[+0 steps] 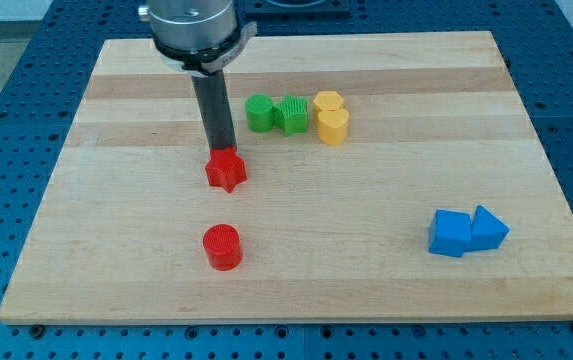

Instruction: Slightly move the red star towards the right

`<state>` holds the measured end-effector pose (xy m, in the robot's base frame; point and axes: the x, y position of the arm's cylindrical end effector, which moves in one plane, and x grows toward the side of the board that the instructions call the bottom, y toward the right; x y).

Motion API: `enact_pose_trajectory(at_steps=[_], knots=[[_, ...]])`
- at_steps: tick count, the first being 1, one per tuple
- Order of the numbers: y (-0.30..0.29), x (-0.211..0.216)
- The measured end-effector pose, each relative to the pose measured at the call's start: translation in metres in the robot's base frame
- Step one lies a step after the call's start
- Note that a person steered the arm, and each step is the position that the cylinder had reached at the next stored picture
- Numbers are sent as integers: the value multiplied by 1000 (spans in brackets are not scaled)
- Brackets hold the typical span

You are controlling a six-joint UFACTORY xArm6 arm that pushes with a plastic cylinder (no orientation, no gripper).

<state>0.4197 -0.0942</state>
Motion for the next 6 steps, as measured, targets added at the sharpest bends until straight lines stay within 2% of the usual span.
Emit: enact_pose_trajectory(at_steps=[2,3,4,5,6], knots=[[-110,36],[-105,55],[-51,49],[7,26],[37,21]])
